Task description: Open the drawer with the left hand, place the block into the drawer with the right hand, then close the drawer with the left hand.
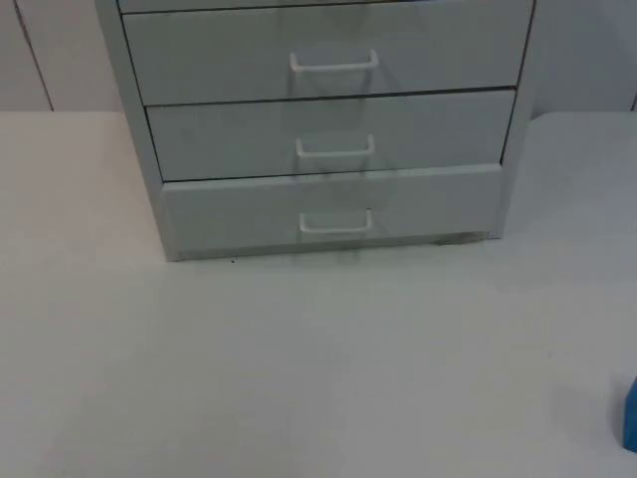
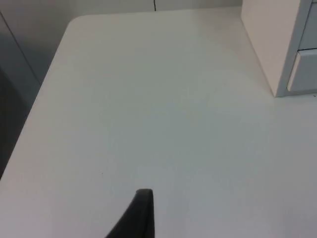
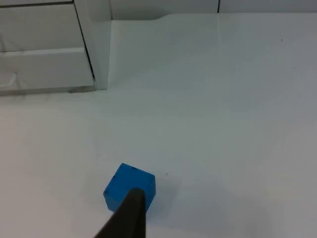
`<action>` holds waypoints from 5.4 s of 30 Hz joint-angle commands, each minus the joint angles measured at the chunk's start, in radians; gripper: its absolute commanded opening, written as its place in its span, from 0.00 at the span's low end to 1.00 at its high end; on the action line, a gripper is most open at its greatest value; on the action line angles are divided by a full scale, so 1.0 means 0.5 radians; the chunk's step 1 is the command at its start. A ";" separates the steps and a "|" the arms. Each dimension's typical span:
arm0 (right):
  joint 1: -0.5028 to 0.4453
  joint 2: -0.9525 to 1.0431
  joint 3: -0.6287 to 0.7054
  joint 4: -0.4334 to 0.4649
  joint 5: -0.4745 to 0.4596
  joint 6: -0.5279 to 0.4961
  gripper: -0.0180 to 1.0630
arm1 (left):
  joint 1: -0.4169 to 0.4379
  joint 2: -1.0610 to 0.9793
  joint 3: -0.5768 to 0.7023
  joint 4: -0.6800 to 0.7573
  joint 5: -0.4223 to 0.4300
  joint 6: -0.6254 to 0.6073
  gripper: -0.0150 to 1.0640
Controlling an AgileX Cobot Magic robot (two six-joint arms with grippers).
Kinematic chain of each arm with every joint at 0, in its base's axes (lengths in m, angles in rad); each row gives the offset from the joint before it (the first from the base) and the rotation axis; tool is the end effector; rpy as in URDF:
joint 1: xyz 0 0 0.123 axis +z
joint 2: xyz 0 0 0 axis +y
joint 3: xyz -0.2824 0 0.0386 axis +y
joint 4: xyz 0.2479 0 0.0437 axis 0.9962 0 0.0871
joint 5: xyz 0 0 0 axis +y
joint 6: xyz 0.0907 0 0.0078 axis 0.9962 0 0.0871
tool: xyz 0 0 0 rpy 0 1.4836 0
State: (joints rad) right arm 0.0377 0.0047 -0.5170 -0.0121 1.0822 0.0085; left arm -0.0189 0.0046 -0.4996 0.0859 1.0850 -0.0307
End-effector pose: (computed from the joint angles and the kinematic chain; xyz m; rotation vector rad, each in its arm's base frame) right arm -0.0069 -0.0012 0.2802 -0.0292 2.0533 0.0142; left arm -0.0052 0.0070 0.2754 -0.0172 2.0712 0.0729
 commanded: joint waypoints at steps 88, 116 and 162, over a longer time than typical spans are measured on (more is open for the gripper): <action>-0.009 1.776 -0.215 0.024 -0.518 -0.001 0.99 | -1.446 2.275 -0.401 -0.491 -1.100 0.605 0.82; -0.009 1.776 -0.215 0.024 -0.542 -0.001 0.99 | -1.912 3.228 -0.715 1.243 -1.187 -0.148 0.70; -0.009 1.776 -0.215 0.024 -0.555 -0.001 0.99 | -1.449 4.139 -1.230 2.787 -1.605 -1.205 0.70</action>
State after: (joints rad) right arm 0.0377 0.8956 -0.6205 0.0000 0.8165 0.0082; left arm -0.7449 2.0564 -1.0922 1.4802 0.2920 -0.6217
